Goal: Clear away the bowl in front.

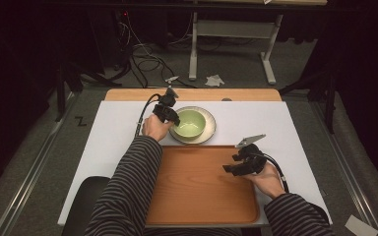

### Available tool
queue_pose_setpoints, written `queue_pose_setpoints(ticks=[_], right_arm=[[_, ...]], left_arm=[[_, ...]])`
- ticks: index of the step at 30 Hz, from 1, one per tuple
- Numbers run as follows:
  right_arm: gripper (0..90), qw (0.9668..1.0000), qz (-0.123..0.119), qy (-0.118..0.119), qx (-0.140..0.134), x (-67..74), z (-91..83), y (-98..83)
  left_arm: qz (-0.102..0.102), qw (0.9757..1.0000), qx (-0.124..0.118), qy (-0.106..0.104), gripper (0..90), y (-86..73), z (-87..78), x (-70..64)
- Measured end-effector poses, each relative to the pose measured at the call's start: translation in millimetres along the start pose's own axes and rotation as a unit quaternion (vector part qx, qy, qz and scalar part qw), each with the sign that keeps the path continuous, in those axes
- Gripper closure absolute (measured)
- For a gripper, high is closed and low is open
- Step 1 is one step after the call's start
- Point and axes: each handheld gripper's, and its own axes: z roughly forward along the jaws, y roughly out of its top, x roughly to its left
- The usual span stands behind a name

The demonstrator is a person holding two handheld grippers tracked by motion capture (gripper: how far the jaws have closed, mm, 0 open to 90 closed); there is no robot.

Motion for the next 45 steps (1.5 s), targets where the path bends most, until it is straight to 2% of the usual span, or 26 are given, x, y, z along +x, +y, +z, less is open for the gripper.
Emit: queue_pose_setpoints(ticks=[6,11,12,16,17,18,19,21,22,25,26,27,28,35,45], right_arm=[[40.1,1.0000,-0.003,-0.001,0.000,0.4,0.0,-0.1],[40.1,1.0000,-0.003,0.000,0.003,-0.2,0.6,-0.1],[40.1,1.0000,-0.004,0.000,0.003,-0.3,0.7,-0.1],[40.1,1.0000,-0.003,-0.001,0.004,0.2,0.4,-0.1],[40.1,1.0000,-0.004,0.000,0.004,0.3,0.4,-0.1],[40.1,1.0000,-0.004,0.000,0.004,0.3,0.4,-0.1],[40.1,1.0000,-0.003,0.000,0.004,0.2,0.6,0.0],[40.1,1.0000,-0.002,0.001,0.004,0.1,0.7,0.0],[40.1,1.0000,-0.006,0.001,0.003,-0.7,1.3,-0.4],[40.1,1.0000,-0.004,0.000,0.005,-0.3,0.7,-0.2],[40.1,1.0000,-0.004,0.001,0.006,-0.2,0.6,-0.2],[40.1,1.0000,-0.004,0.001,0.006,-0.1,0.6,-0.2],[40.1,1.0000,-0.004,0.001,0.006,-0.1,0.6,-0.2],[40.1,1.0000,-0.006,0.000,0.005,-0.6,0.7,-0.2],[40.1,1.0000,-0.007,0.001,0.003,-0.9,1.4,-0.3]], left_arm=[[-0.012,0.9999,-0.002,-0.010,83.6,1.7,0.2,-0.3],[-0.013,0.9998,-0.004,-0.015,83.8,2.3,0.1,-1.4],[-0.021,0.9996,-0.005,-0.019,83.7,3.2,-0.1,-0.8],[-0.029,0.9993,-0.007,-0.024,83.0,4.1,-1.3,-1.9],[-0.029,0.9993,-0.007,-0.024,82.9,4.1,-1.3,-1.9],[-0.011,0.9995,0.004,-0.028,82.9,3.9,-3.5,-1.2],[-0.023,0.9994,-0.007,-0.025,82.8,3.4,-2.5,-3.8],[-0.022,0.9994,-0.005,-0.025,82.8,3.2,-2.7,-4.3],[-0.008,0.9995,0.007,-0.030,82.8,3.3,-4.7,-3.1],[-0.021,0.9994,-0.010,-0.025,82.8,2.6,-3.2,-5.7],[0.005,0.9994,0.011,-0.031,82.8,2.9,-6.8,-3.1],[0.005,0.9994,0.011,-0.031,82.8,2.9,-6.8,-3.1],[-0.019,0.9994,-0.012,-0.026,82.8,2.8,-4.5,-6.4],[-0.024,0.9990,-0.019,-0.033,82.8,6.7,-10.8,-6.7],[-0.016,0.9987,-0.025,-0.043,82.8,7.5,-22.4,-10.3]])
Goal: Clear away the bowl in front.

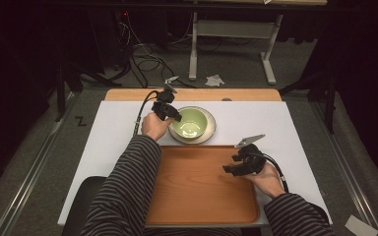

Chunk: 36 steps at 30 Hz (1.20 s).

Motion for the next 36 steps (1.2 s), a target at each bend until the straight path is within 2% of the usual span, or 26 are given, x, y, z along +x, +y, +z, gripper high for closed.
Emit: queue_pose_setpoints(ticks=[13,15,24,36], right_arm=[[40.1,1.0000,0.006,0.000,0.002,1.1,-0.5,0.2],[40.0,1.0000,-0.003,-0.001,0.001,0.0,-0.1,0.0],[40.1,1.0000,0.003,0.000,0.002,0.6,-0.7,0.2],[40.1,1.0000,0.000,0.000,0.001,0.2,0.0,0.0]], left_arm=[[0.018,0.9997,0.005,-0.015,83.0,-2.6,-12.0,-7.5],[0.019,0.9996,0.005,-0.020,83.1,-3.1,-14.3,-9.4],[0.037,0.9987,0.010,-0.034,83.2,-6.7,-24.9,-16.7],[0.046,0.9977,0.014,-0.049,83.2,-9.8,-34.1,-22.9]])
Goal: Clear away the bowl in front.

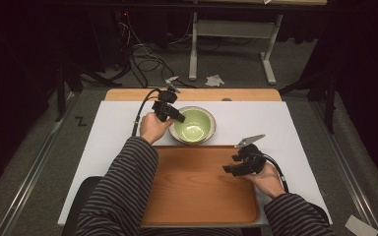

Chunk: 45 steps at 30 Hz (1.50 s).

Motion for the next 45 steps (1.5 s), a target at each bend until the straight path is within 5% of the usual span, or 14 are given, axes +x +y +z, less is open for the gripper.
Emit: queue_pose_setpoints(ticks=[45], right_arm=[[40.0,1.0000,0.002,0.000,-0.001,-0.4,0.2,0.0]], left_arm=[[0.029,0.9987,0.021,-0.037,83.2,-21.2,-26.3,-18.0]])
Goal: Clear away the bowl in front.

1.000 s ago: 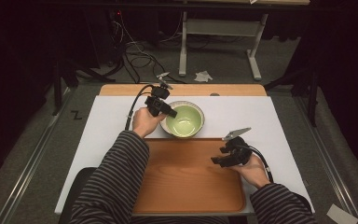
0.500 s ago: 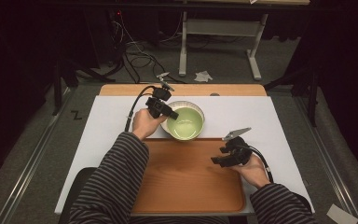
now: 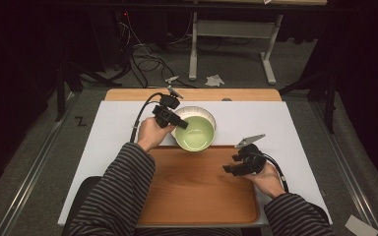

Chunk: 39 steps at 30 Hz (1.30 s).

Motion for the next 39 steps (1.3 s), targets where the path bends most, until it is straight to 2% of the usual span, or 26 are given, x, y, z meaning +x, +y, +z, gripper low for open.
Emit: queue_pose_setpoints(ticks=[16,39], right_arm=[[40.0,1.0000,0.000,0.002,0.002,0.0,0.2,-0.1],[40.0,1.0000,0.000,0.001,0.002,0.2,0.0,0.0]], left_arm=[[0.010,0.9999,0.007,-0.009,83.1,-9.4,-8.7,-3.8],[0.011,0.9995,0.011,-0.026,83.0,-23.9,-26.4,-5.4]])
